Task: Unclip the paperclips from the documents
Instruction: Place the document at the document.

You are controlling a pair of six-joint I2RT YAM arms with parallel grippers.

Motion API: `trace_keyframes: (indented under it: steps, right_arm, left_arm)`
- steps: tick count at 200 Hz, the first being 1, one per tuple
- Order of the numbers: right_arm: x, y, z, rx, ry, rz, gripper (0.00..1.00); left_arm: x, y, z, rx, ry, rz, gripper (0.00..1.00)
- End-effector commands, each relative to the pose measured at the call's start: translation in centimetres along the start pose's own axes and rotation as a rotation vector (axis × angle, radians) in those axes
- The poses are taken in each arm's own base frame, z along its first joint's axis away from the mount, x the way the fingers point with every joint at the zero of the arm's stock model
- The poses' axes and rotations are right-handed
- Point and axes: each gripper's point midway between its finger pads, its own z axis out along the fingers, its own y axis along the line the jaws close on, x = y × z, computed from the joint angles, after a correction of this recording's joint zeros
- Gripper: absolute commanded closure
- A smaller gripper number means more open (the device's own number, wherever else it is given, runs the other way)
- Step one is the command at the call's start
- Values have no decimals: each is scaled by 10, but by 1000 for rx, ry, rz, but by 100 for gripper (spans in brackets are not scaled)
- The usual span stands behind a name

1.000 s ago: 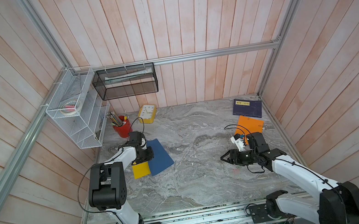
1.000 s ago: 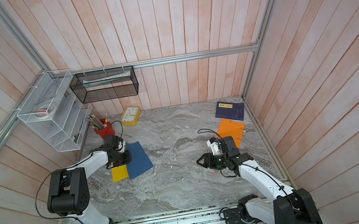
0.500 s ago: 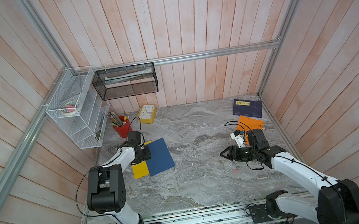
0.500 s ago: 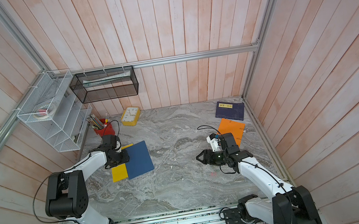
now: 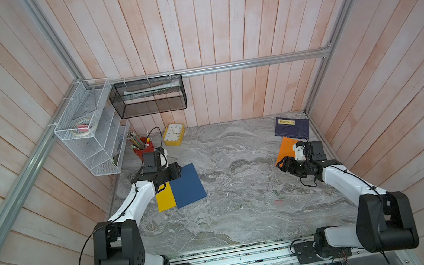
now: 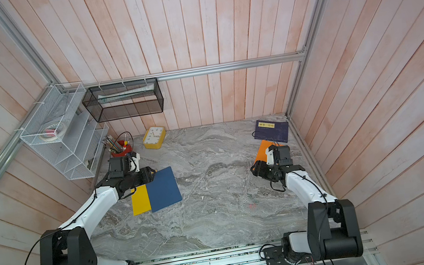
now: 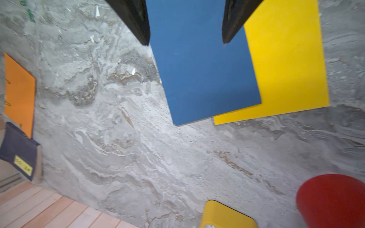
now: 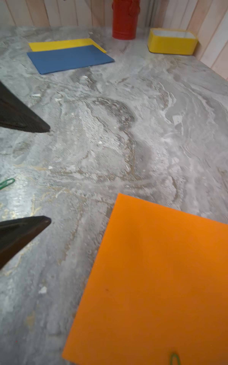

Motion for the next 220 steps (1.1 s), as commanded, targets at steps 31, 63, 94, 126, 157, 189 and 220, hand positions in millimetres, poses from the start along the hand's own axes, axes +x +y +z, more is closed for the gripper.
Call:
trace_keyframes:
  steps: [31,63,94,126,157,189,220]
  right_arm:
    - [-62,-39,30,219,-74,-34,33]
    - [-82,-61,51,323,-45,-36,33]
    - [-100,-76,66,405,-35,-72,33]
    - [-104,-90,85,467,28,-102,33]
    - [-97,-94,98,472,88,-122,34]
    - [-74,-77,117,435,169,-177,34]
    - [-50,-44,136,378,224,-253,35]
  left_arm:
    - [-1,-58,10,223,-32,17,32]
    - [-1,-74,13,288,-42,4,32]
    - [0,-84,17,318,-33,11,30]
    - [-1,-89,18,341,-30,22,26]
    - [-3,-91,18,349,-35,27,24]
    - [-2,-93,20,352,-26,30,24]
    - [0,-94,23,354,-18,31,24]
